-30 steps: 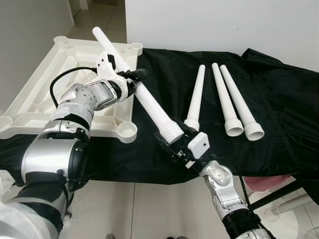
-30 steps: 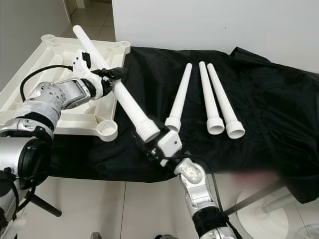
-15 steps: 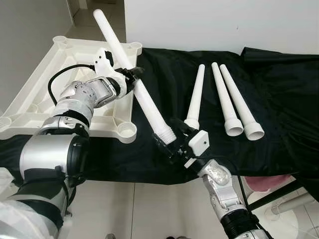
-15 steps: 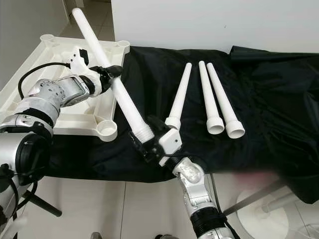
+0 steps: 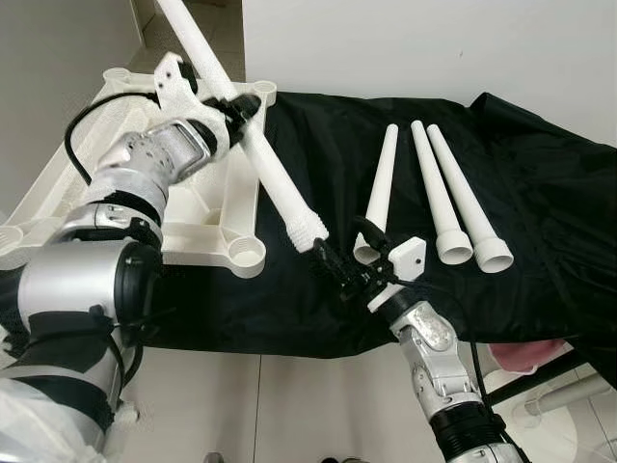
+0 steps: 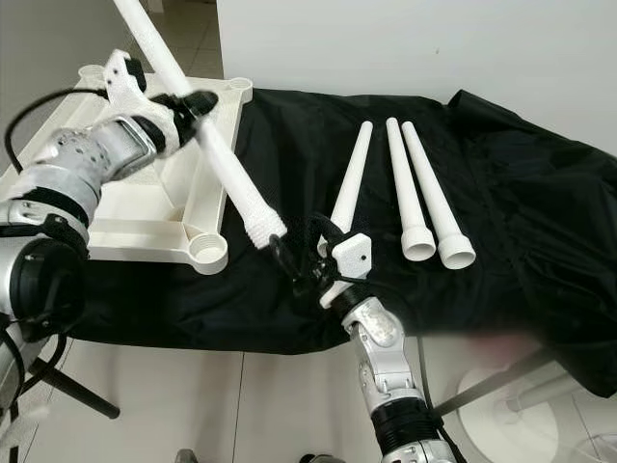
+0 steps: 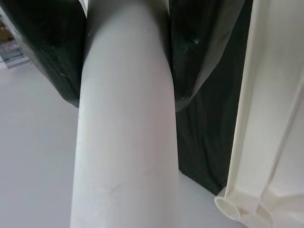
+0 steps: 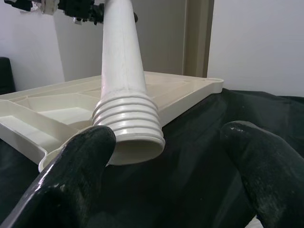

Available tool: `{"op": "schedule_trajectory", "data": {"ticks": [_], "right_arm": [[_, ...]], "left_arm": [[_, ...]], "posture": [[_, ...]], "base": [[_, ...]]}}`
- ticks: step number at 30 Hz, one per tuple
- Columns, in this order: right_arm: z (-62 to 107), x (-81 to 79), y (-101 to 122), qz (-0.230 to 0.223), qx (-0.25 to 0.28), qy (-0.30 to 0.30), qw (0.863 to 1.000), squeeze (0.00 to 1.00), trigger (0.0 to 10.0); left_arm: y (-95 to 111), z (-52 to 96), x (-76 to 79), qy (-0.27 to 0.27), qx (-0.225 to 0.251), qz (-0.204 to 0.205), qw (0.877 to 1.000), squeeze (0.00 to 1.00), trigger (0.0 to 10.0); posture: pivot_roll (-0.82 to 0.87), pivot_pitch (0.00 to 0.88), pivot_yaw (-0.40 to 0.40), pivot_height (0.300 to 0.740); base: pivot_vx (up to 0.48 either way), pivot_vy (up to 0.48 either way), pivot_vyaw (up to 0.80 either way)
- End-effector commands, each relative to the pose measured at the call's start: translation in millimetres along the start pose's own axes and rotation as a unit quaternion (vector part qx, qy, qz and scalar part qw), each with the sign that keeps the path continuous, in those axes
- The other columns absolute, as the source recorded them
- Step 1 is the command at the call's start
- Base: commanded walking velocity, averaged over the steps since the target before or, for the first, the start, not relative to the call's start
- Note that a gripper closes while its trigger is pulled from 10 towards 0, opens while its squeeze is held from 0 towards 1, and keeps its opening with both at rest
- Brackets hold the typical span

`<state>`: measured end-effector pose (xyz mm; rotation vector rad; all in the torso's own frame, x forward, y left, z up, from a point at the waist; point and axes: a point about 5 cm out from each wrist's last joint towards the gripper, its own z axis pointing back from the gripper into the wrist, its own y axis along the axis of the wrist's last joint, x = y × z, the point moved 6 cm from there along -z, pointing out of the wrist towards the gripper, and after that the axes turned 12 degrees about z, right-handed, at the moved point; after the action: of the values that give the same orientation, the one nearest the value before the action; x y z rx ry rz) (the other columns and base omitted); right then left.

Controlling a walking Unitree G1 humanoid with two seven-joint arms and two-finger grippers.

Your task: Building children table

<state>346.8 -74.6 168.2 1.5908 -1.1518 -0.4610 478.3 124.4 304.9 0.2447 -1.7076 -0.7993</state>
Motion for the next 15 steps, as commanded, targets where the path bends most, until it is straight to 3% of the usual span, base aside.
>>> {"op": "schedule_trajectory", "data": {"ticks": [1, 10, 15], "right_arm": [[-2.2, 3.8, 1, -0.009, -0.004, -0.006, 1.0, 0.0, 10.0], [-20.2, 0.2, -3, -0.025, -0.059, 0.025, 0.998, 0.0, 10.0], [-26.7, -6.1, 7, -0.021, -0.045, 0.048, 0.998, 0.0, 10.0]], "left_arm": [[10, 0.9, 36.4, -0.105, 0.004, -0.025, 0.994, 0.0, 10.0], [17, 0.6, 58.7, -0.134, 0.066, -0.094, 0.984, 0.0, 10.0], [14, 2.2, 68.6, -0.151, 0.082, -0.122, 0.977, 0.0, 10.0]], "posture": [[-0.04, 0.038, -0.03, 0.74], [-0.04, 0.024, -0.041, 0.74], [-0.04, 0.021, -0.045, 0.74]], "base": [[0.0, 0.0, 0.0], [0.0, 0.0, 0.0], [0.0, 0.0, 0.0]]}}
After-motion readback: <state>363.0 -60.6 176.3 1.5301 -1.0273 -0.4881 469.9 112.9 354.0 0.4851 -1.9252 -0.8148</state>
